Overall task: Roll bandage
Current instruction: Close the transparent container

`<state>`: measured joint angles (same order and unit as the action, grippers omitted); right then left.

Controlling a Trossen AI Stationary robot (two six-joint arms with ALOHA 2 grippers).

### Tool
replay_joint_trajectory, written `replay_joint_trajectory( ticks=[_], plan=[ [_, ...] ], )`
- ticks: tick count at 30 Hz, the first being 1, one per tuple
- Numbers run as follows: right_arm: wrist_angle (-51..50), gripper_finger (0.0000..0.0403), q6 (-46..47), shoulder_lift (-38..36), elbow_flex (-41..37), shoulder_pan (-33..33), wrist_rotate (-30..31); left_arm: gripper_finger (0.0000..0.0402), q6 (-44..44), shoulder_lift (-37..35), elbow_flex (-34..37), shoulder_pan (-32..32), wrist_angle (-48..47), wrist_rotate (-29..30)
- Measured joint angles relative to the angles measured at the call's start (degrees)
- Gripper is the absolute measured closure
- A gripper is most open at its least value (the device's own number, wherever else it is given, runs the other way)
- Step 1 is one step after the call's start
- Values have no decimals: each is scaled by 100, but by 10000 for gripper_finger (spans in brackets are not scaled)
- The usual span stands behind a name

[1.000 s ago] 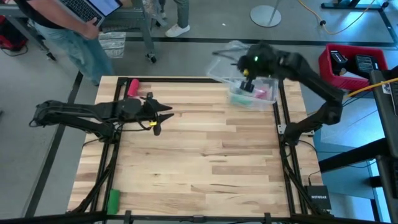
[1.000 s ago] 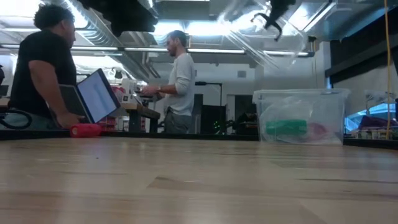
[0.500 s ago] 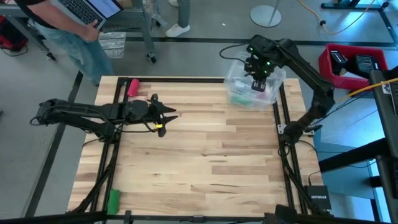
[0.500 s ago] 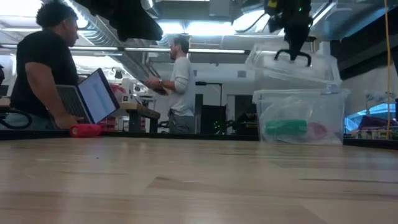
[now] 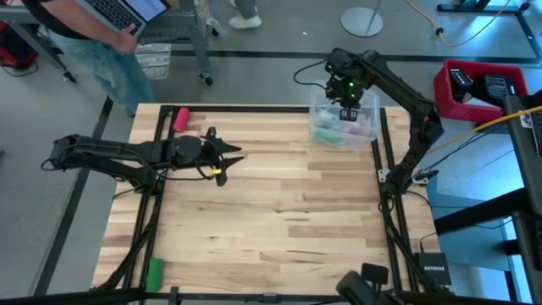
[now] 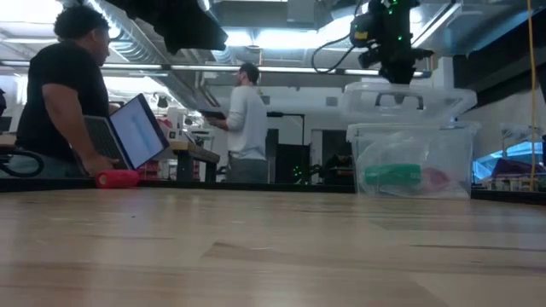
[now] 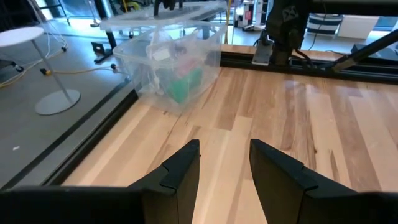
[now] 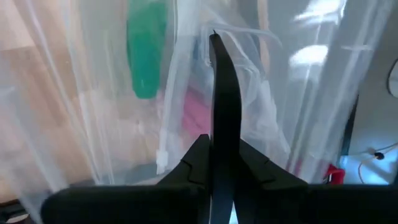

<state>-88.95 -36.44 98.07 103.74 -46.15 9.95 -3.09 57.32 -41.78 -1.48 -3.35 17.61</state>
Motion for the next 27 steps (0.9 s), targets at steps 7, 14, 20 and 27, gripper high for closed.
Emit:
replay_joint_trajectory(
  ticks=[7, 14, 20, 27],
  plan=[
    [42, 369, 374, 319, -45, 0, 78, 270, -18, 0, 0, 6, 13, -2],
    [58, 369, 757, 331, -313, 7, 44, 270, -72, 0, 0, 11, 20, -2],
    [238, 369, 692, 331, -617, 78, 241, 270, -87, 0, 0, 11, 17, -2],
    [376, 369, 442, 329, -871, 173, 534, 270, -91, -2, 0, 11, 15, 0]
  ],
)
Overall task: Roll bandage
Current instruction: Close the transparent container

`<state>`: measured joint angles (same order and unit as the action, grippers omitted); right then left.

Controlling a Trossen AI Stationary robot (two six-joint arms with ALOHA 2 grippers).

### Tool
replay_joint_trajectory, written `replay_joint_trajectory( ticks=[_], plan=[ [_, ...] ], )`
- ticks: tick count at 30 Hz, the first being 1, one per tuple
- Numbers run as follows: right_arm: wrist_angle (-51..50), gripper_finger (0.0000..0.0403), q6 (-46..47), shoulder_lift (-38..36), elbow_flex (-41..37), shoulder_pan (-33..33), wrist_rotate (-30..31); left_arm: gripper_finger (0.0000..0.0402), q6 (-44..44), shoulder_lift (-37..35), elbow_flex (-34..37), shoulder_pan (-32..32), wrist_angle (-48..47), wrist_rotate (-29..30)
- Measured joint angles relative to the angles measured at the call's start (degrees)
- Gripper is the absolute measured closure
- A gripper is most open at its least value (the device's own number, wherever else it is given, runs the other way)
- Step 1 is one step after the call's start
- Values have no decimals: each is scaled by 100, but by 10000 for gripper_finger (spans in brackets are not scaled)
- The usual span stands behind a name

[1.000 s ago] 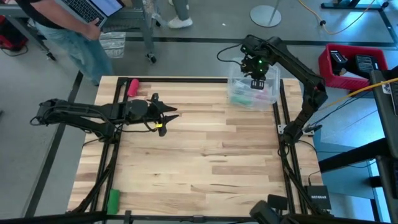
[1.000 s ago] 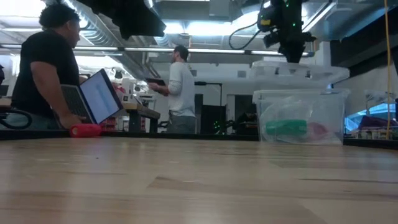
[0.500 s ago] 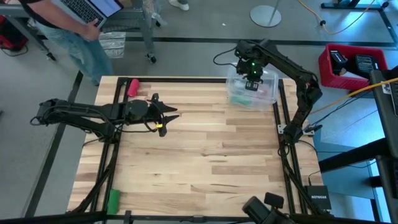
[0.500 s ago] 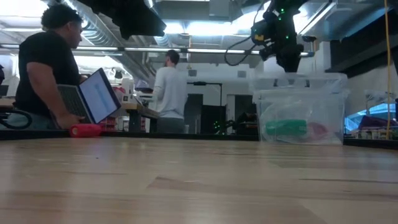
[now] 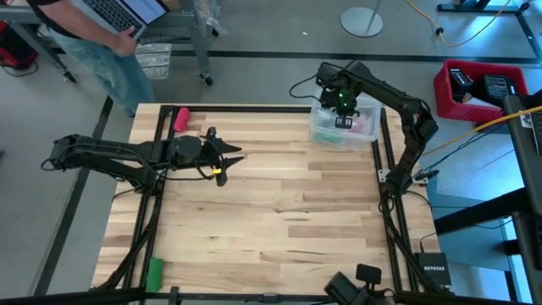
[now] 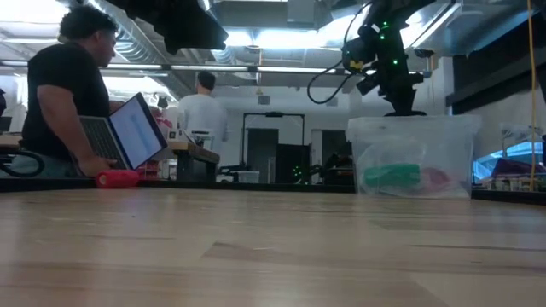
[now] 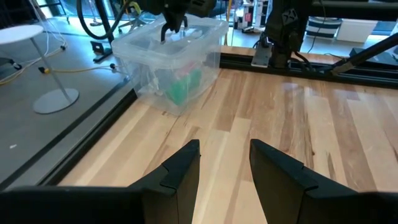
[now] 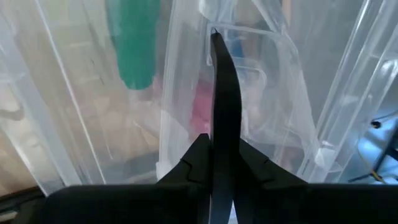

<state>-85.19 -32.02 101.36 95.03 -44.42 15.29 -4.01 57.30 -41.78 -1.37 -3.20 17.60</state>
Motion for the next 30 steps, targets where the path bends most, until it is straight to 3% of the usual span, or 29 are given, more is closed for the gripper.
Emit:
replay_joint_trajectory(
  ticks=[5, 11, 20, 26, 30],
  plan=[
    [-13, 369, -36, 0, -27, 58, 163, 270, 13, -2, 0, 0, 33, -1],
    [-6, 369, -41, -1, -32, 57, -68, 270, 13, -2, 0, 0, 74, -2],
    [575, 364, -109, -77, -776, 69, -105, 270, 17, -2, 0, 156, 74, -2],
    [667, 362, -8, -98, -831, 135, -226, 270, 70, -2, 0, 289, 50, -2],
    [718, 339, 198, -142, -871, 136, -185, 270, 120, -2, 0, 289, 114, -2]
  ],
)
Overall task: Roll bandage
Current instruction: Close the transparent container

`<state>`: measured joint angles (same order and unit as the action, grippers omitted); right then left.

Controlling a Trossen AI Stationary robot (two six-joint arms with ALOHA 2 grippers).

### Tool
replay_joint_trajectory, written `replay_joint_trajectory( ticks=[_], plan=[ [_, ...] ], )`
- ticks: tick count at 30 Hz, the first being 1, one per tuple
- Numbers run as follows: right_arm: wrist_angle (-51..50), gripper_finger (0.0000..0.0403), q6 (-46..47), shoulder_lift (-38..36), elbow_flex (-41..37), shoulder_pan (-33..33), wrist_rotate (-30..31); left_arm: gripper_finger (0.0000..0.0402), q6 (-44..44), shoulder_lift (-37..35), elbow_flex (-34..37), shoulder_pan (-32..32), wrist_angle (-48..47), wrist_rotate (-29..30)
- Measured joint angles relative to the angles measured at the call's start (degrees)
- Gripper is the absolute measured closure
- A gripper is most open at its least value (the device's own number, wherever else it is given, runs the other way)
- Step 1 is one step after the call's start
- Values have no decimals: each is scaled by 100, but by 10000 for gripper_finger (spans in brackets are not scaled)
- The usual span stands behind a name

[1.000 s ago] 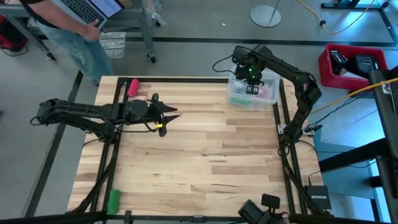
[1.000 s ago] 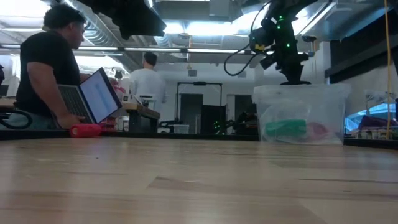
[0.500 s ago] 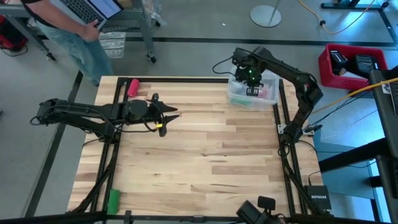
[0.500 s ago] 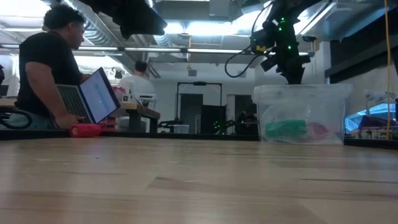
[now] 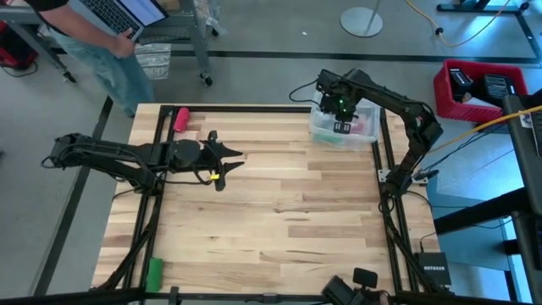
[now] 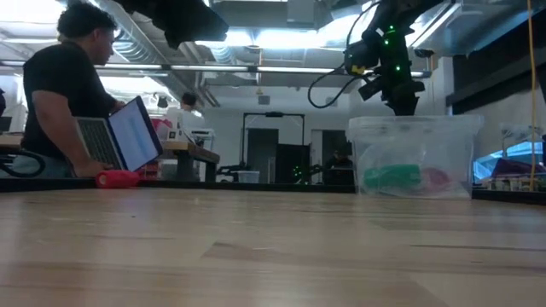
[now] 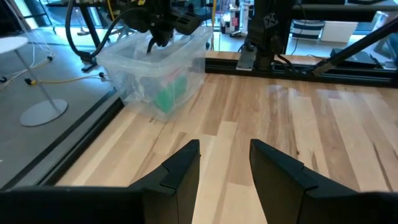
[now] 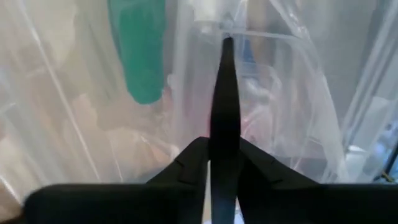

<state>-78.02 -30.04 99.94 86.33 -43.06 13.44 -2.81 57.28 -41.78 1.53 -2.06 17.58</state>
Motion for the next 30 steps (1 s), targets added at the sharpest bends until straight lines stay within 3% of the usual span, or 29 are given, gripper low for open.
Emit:
replay_joint_trajectory(
  ticks=[11, 15, 20, 24, 30],
  plan=[
    [-269, 241, 330, -18, 242, 36, 134, 270, 44, 0, 0, 1, 54, -1],
    [-490, 234, 518, -35, 732, 27, -158, 270, 57, 0, 0, 1, 85, -2],
    [-592, 233, 437, -116, 1199, 34, -28, 270, 129, 0, 0, -1, 143, -2],
    [-608, 233, 406, -116, 1225, 29, 380, 270, 127, 0, 0, 1, 158, -2],
    [-283, 233, 434, -123, 1235, -57, 162, 270, 111, 0, 0, 1, 155, -2]
  ],
)
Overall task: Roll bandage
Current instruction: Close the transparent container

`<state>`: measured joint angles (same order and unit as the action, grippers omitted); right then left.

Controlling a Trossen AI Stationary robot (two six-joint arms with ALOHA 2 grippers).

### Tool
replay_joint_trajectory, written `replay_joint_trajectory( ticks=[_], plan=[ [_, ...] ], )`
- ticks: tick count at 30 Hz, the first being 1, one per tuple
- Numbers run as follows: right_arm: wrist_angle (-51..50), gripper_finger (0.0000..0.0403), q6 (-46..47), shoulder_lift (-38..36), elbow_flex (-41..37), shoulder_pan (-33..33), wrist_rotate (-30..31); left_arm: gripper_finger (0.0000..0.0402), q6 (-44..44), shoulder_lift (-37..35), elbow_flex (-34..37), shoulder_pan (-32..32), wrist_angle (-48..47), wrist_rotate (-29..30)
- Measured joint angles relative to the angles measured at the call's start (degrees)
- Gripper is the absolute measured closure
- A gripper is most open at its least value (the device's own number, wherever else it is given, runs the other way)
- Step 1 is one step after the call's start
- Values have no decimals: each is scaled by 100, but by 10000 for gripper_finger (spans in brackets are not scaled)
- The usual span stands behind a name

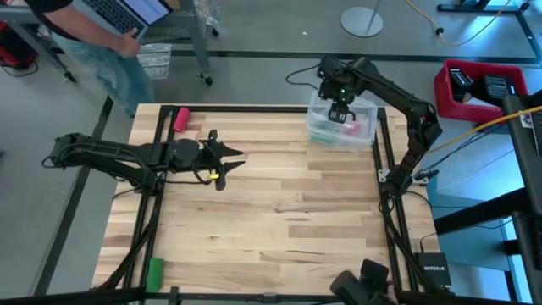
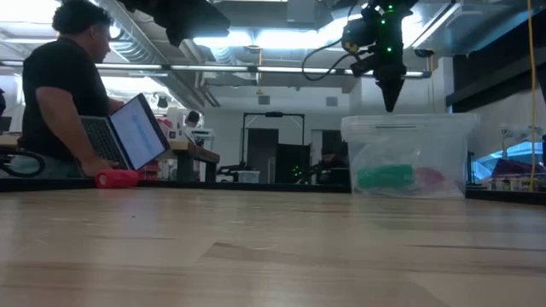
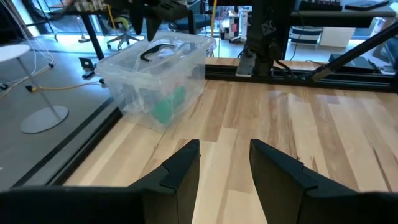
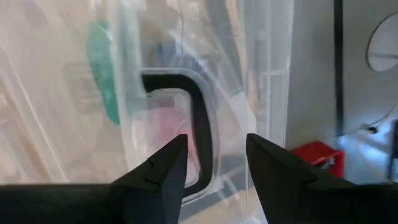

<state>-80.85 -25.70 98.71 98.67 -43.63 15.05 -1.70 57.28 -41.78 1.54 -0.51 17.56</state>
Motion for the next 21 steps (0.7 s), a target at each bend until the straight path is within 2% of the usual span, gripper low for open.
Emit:
replay_joint_trajectory(
  ticks=[6, 12, 14, 17, 21],
  plan=[
    [158, 233, 293, -186, 4, -341, -466, 270, -82, 0, 0, 35, -26, -22],
    [745, 233, 1410, -205, -126, -731, -758, 270, -9, 0, 2, 37, -22, -24],
    [815, 233, 1808, -205, -285, -886, -715, 270, -3, 0, 2, 37, -22, -24],
    [811, 233, 2242, -205, -583, -1026, -292, 270, 3, 0, 2, 55, -22, -24],
    [873, 233, 2311, -205, -989, -1201, -324, 270, 29, 0, 2, 74, -12, -24]
  ],
)
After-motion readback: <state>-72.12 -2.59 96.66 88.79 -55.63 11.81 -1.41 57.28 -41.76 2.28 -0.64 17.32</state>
